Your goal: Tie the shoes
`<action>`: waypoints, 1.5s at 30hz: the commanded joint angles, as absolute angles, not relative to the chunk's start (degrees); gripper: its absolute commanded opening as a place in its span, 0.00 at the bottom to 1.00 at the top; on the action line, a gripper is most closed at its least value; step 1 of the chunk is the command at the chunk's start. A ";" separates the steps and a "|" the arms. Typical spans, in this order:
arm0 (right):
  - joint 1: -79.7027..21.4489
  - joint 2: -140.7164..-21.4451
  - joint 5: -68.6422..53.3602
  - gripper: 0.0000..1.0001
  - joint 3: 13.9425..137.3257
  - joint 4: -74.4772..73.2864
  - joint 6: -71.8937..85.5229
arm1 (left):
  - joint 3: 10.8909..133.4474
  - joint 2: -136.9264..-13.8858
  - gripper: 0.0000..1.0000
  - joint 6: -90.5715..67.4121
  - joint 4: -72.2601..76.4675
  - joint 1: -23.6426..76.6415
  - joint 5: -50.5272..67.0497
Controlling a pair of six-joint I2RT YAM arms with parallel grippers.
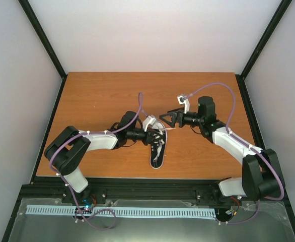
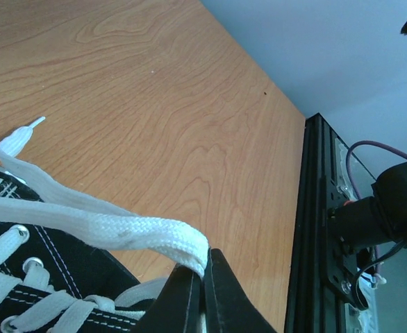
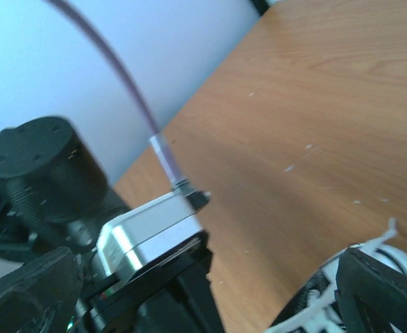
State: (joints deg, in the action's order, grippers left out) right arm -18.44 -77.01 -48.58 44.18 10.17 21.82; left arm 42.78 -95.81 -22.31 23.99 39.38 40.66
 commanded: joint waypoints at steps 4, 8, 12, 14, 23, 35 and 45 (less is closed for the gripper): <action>-22.49 -81.79 -59.25 1.00 45.62 11.91 16.99 | 44.97 -94.97 0.01 -20.49 22.48 38.41 45.53; -23.90 -83.92 -57.85 1.00 45.41 10.59 16.00 | 44.75 -94.49 0.01 -20.42 22.16 38.00 45.38; -23.91 -83.88 -57.89 1.00 44.24 10.62 15.16 | 44.20 -93.57 0.01 -20.19 21.91 37.79 45.14; -23.88 -84.50 -59.65 1.00 44.33 10.19 14.13 | 44.38 -93.71 0.01 -20.22 21.80 37.79 45.90; -25.65 -88.94 -63.64 0.98 47.06 2.68 8.66 | 45.73 -93.76 0.01 -20.02 20.58 37.79 47.45; -25.66 -90.09 -61.63 0.98 41.22 10.57 12.39 | 46.08 -94.87 0.01 -21.68 22.29 37.79 48.28; -25.66 -90.54 -62.02 0.85 39.40 9.97 11.78 | 46.28 -94.46 0.01 -23.74 23.12 37.78 44.99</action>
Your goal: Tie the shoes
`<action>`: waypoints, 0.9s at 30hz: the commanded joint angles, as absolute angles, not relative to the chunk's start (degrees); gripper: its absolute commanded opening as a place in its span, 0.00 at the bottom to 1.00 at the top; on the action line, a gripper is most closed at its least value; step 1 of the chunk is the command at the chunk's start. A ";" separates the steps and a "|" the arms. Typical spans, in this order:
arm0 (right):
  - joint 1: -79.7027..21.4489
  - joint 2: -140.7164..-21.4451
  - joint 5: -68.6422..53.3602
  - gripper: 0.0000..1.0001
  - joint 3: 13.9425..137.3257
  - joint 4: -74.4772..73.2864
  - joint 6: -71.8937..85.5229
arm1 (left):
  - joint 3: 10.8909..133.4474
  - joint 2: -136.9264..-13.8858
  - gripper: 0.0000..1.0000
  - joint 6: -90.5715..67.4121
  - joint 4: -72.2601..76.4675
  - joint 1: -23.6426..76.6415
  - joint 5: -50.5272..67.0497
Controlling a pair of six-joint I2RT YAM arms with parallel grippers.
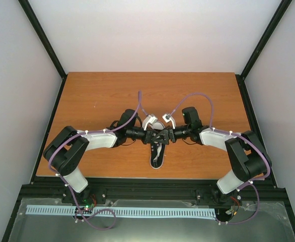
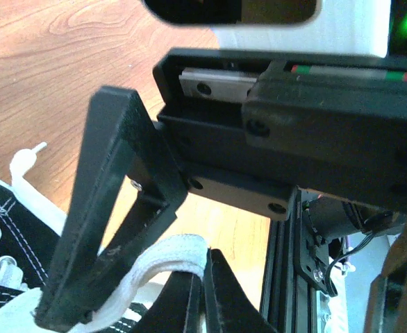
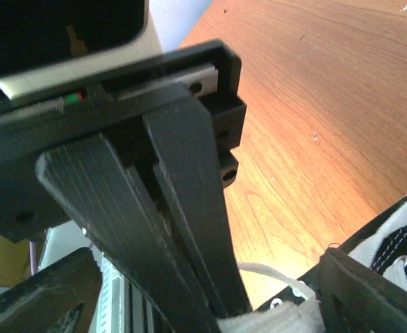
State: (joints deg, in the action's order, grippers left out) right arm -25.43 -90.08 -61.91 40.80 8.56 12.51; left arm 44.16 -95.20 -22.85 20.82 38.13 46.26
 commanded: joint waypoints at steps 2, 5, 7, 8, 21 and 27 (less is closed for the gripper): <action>-25.66 -90.36 -61.89 0.81 38.68 10.05 11.78 | 46.09 -94.46 0.01 -24.11 23.18 37.73 44.19; -25.67 -90.19 -61.94 0.77 37.88 10.36 11.98 | 45.96 -94.42 0.01 -24.71 23.15 37.72 42.98; -25.66 -90.06 -62.01 0.74 37.26 11.07 12.37 | 46.05 -94.59 0.01 -25.03 23.16 37.71 42.81; -25.66 -90.08 -62.01 0.73 37.04 11.36 12.49 | 46.13 -94.69 0.01 -25.20 23.24 37.75 42.81; -25.66 -89.05 -59.60 0.33 35.63 12.40 13.03 | 46.38 -95.59 0.01 -27.18 22.98 37.78 39.29; -25.66 -88.53 -57.80 0.08 34.36 13.93 14.39 | 46.20 -95.59 0.01 -26.85 22.79 37.72 37.87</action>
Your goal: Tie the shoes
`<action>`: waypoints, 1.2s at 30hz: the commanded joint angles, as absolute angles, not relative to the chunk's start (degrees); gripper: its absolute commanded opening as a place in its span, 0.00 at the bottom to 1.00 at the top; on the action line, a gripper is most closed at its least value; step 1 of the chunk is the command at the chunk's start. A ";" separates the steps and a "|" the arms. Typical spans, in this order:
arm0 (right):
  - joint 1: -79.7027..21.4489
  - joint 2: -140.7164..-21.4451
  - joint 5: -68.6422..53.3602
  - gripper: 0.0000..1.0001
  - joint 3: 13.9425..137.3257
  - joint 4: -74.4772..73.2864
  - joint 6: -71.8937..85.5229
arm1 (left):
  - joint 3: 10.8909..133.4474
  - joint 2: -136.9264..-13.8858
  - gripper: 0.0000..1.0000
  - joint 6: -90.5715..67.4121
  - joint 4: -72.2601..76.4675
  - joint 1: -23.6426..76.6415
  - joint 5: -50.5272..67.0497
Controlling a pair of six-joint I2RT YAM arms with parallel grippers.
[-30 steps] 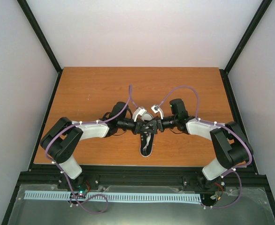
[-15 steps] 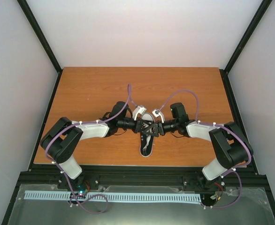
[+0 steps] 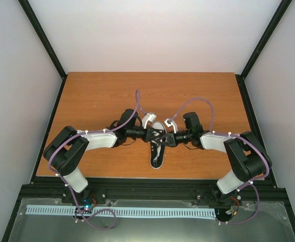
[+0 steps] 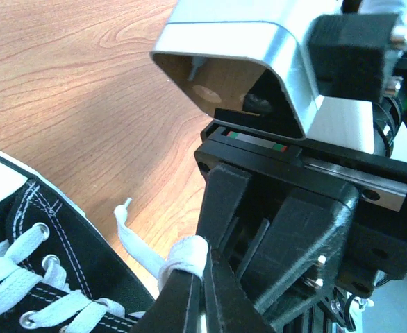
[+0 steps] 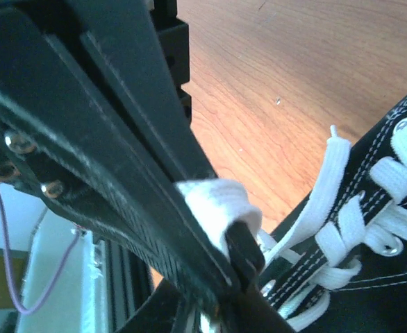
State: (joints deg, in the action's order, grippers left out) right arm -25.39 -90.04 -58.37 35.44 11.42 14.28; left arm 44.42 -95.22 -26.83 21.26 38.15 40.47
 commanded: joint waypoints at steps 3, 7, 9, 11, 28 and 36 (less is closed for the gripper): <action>-25.66 -88.06 -56.52 0.03 33.58 15.33 15.99 | 45.58 -94.90 0.10 -25.06 20.62 37.71 32.87; -25.58 -87.56 -56.01 0.03 32.56 18.16 19.07 | 42.58 -92.01 0.35 -22.89 19.43 37.71 25.10; -25.58 -87.54 -55.54 0.03 32.44 19.04 20.78 | 41.20 -89.68 0.45 -21.21 17.57 37.71 19.68; -25.49 -87.53 -55.24 0.03 32.22 20.29 22.70 | 39.98 -87.13 0.51 -19.28 15.34 37.71 13.68; -23.47 -87.55 -51.72 0.03 32.99 20.14 34.68 | 34.62 -87.08 0.40 -17.93 29.90 46.04 22.14; -22.94 -87.84 -51.97 0.03 33.05 19.68 34.92 | 36.76 -90.95 0.37 -17.69 30.23 46.84 20.73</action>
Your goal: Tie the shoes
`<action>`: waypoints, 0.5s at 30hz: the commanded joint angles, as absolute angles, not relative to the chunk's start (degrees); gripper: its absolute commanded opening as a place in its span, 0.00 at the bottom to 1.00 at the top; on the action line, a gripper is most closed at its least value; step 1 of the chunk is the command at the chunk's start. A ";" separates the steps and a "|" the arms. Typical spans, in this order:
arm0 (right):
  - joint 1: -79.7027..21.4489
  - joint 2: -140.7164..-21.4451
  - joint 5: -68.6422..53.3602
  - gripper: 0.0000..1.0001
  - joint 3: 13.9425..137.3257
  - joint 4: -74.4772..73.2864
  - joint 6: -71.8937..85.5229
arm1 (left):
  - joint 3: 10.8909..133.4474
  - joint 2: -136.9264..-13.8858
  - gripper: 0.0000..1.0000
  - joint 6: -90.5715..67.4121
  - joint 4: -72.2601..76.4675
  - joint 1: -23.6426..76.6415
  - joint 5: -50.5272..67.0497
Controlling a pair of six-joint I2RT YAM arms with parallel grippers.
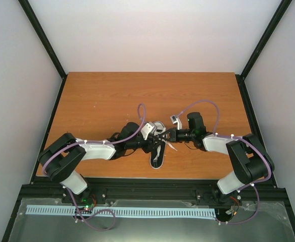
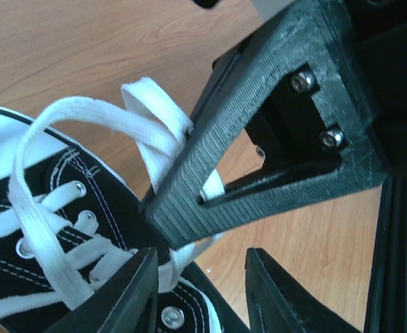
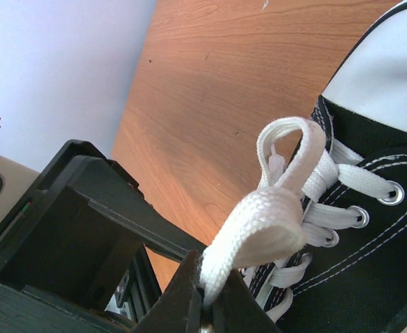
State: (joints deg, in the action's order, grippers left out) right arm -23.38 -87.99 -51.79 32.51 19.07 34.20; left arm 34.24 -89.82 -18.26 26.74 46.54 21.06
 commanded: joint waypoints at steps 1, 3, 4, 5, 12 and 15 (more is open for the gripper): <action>-22.94 -87.95 -52.15 0.03 33.11 19.69 34.88 | 36.96 -91.39 0.36 -17.54 30.01 46.82 20.32; -22.94 -88.25 -52.41 0.03 33.13 19.84 34.96 | 37.23 -92.22 0.34 -17.37 29.82 46.84 20.04; -22.94 -88.31 -52.42 0.03 33.13 19.86 34.90 | 37.40 -92.57 0.32 -17.29 29.80 46.85 20.08; -22.94 -88.33 -52.44 0.03 33.13 19.86 34.89 | 37.56 -92.90 0.30 -17.33 29.80 46.85 20.39; -22.83 -88.25 -52.56 0.03 33.14 19.82 34.80 | 36.91 -92.98 0.20 -17.55 29.80 46.93 19.91; -22.85 -88.09 -52.62 0.03 33.06 19.86 34.78 | 36.25 -92.55 0.17 -17.58 29.79 46.98 18.37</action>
State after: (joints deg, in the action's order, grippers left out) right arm -23.20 -88.01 -51.86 32.51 19.09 34.61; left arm 35.64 -93.12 -18.20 27.42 46.68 20.16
